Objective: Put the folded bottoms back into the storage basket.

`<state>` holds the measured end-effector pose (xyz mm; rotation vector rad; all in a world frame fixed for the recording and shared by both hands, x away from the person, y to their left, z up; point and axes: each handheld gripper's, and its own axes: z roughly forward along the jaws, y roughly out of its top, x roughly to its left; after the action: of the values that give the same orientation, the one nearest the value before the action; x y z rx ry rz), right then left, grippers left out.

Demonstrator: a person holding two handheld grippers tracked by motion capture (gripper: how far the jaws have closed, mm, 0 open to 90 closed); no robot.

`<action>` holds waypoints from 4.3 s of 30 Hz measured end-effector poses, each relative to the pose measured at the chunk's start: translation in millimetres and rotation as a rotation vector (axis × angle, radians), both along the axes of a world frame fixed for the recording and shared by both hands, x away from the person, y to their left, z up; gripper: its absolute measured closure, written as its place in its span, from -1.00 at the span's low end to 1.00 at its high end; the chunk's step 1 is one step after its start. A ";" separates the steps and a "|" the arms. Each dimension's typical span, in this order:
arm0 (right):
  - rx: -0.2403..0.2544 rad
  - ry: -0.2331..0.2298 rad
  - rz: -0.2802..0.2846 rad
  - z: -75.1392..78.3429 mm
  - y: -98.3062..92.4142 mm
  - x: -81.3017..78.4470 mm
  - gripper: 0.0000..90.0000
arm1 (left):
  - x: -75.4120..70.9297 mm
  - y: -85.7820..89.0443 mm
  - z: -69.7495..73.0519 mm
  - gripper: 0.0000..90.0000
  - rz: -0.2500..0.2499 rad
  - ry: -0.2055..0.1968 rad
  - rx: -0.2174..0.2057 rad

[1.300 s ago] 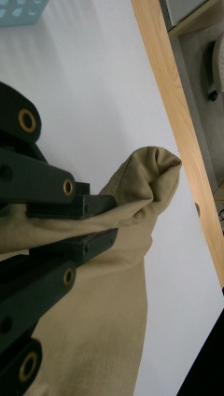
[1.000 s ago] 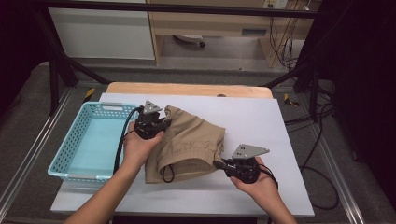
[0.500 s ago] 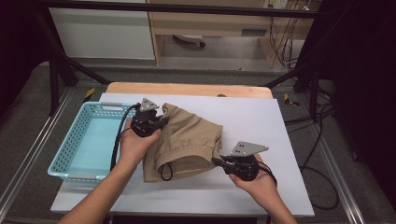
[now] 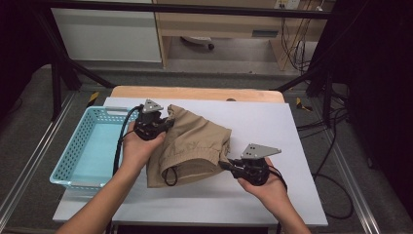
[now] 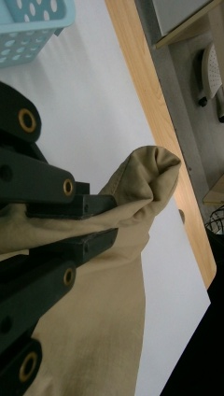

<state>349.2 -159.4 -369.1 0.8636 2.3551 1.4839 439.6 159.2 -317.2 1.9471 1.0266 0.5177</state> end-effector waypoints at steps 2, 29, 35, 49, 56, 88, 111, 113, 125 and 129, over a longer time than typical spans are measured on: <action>0.020 0.009 0.000 2.5 -0.4 1.6 0.85 | 0.3 1.5 2.2 0.85 0.001 -0.001 -0.007; 0.049 -0.061 0.042 38.7 44.6 25.7 0.85 | 3.9 56.2 45.6 0.85 0.080 -0.034 -0.063; 0.057 -0.083 0.073 47.8 65.8 32.2 0.85 | 3.5 75.0 50.7 0.85 0.088 -0.030 -0.035; 0.068 -0.082 0.148 52.0 114.0 41.9 0.85 | 0.6 124.0 51.2 0.85 0.123 -0.003 -0.058; 0.081 -0.065 0.188 48.5 131.8 50.6 0.85 | 2.5 140.6 50.4 0.85 0.139 0.002 -0.062; 0.061 -0.067 0.239 52.6 170.1 62.4 0.85 | 0.9 173.9 49.9 0.85 0.193 -0.001 -0.066; 0.043 -0.085 0.247 53.3 195.7 54.3 0.85 | -3.8 196.6 51.8 0.85 0.228 -0.012 -0.073; 0.045 -0.087 0.245 54.1 197.0 53.8 0.85 | -4.6 199.0 52.0 0.85 0.229 -0.012 -0.072; 0.051 -0.083 0.261 50.3 213.0 51.6 0.85 | -9.7 210.1 52.6 0.85 0.241 -0.006 -0.058; 0.058 -0.084 0.260 48.2 217.3 50.3 0.85 | -10.5 215.3 50.2 0.85 0.248 0.000 -0.059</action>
<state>399.5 58.0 -321.0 0.5095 2.4463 1.6569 429.1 374.5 -267.0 1.7780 1.2778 0.6172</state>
